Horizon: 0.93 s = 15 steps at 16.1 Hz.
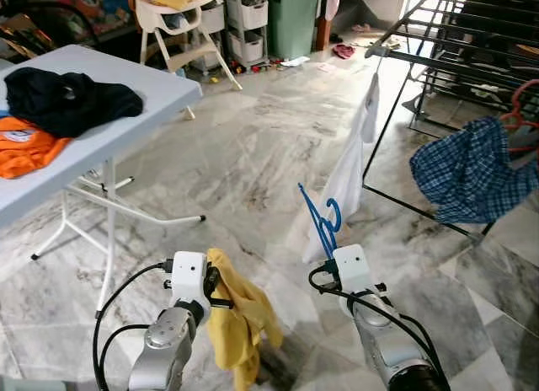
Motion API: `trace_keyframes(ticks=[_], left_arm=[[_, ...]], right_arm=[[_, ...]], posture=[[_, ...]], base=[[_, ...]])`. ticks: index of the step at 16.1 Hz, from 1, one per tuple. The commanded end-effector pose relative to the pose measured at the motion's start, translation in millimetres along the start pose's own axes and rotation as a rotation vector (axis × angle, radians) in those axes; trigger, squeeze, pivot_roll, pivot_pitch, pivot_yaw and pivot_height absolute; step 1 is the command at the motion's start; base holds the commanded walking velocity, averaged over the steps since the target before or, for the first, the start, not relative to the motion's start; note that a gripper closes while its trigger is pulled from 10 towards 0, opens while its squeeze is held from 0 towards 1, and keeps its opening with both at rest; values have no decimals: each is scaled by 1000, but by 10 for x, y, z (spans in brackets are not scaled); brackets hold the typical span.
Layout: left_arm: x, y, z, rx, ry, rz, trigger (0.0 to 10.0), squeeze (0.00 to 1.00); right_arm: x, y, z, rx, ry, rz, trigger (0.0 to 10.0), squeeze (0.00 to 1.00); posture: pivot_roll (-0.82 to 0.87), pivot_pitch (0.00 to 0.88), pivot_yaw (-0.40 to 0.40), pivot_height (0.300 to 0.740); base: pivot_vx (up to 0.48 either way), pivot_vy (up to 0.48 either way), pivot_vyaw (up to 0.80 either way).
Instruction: Hang hanger
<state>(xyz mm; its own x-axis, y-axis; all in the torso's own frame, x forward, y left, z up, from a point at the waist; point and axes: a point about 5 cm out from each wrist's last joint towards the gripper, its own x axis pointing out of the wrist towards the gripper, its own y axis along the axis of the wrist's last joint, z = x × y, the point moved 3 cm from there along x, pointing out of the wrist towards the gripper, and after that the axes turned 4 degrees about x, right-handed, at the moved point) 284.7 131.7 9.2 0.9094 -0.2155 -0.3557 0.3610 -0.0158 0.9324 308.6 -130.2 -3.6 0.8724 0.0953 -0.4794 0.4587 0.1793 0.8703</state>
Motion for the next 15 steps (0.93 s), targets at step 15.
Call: trace_keyframes(ticks=[15], left_arm=[[28,76,-41,-30,13,17,10000,0]], right_arm=[[-12,-16,-21,8,11,0,10000,0]], posture=[[-99,0,54,740]], base=[[-108,-71,0]])
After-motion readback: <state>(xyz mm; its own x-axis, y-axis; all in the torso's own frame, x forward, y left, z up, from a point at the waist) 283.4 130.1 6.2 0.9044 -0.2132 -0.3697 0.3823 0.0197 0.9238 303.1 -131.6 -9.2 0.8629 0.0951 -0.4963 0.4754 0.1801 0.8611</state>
